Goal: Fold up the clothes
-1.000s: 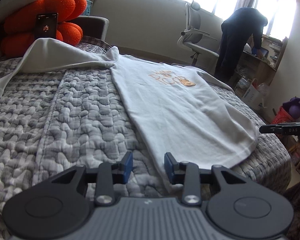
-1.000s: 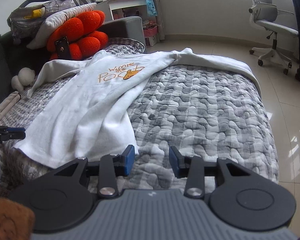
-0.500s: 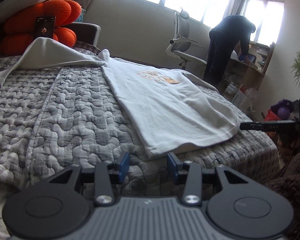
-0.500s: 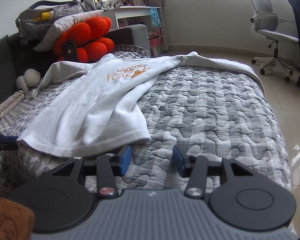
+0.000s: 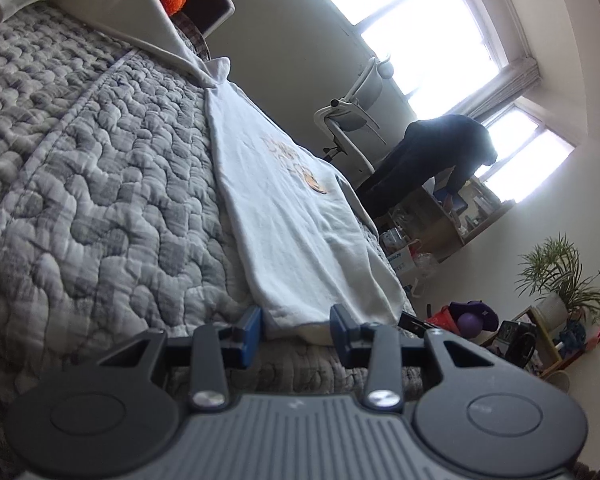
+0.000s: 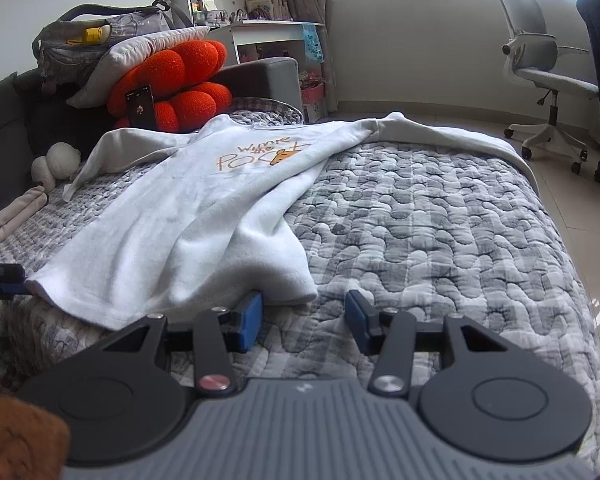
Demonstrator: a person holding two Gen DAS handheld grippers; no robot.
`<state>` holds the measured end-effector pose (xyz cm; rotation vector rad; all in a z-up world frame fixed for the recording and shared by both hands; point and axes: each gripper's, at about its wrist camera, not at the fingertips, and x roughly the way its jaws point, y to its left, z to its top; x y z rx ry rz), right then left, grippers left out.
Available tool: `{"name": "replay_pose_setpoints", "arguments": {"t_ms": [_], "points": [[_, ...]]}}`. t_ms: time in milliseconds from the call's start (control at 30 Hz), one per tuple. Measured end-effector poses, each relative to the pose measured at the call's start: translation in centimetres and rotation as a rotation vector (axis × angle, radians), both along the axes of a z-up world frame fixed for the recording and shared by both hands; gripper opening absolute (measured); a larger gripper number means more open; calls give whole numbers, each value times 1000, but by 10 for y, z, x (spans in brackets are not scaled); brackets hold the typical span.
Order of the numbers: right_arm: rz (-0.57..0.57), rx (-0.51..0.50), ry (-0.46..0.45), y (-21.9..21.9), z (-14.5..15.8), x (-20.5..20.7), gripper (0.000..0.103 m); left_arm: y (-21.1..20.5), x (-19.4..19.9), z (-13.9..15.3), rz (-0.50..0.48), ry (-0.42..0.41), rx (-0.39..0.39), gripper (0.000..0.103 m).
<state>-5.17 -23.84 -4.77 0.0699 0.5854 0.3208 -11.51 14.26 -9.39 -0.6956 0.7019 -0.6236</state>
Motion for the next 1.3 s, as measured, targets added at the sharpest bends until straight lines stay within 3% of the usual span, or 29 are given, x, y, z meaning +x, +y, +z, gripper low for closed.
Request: {"name": "replay_pose_setpoints", "arguments": {"t_ms": [67, 167, 200, 567, 767, 933, 1000, 1167, 1267, 1300], "points": [[6, -6, -3, 5, 0, 3, 44, -2, 3, -2, 6, 22, -10, 36], [12, -22, -1, 10, 3, 6, 16, -6, 6, -1, 31, 50, 9, 15], [7, -30, -3, 10, 6, 6, 11, -7, 6, 1, 41, 51, 21, 14], [55, -276, -93, 19, 78, -34, 7, -5, -12, 52, 77, -70, 62, 9], [92, -377, -43, 25, 96, -44, 0, 5, -12, 57, 90, -81, 105, 9], [78, -361, 17, 18, 86, -44, 0, 13, -10, 42, 101, -33, 175, 7], [49, -311, 36, 8, 82, -42, 12, 16, -13, 37, 103, -16, 193, 7], [-27, -148, 131, -14, 67, -29, 16, 26, -10, 32, 114, 18, 197, 12], [-60, -35, 186, -27, 57, -22, 43, 34, -6, 30, 131, 43, 180, 25], [-67, 5, 203, -30, 53, -20, 43, 36, -4, 29, 135, 53, 176, 27]]}}
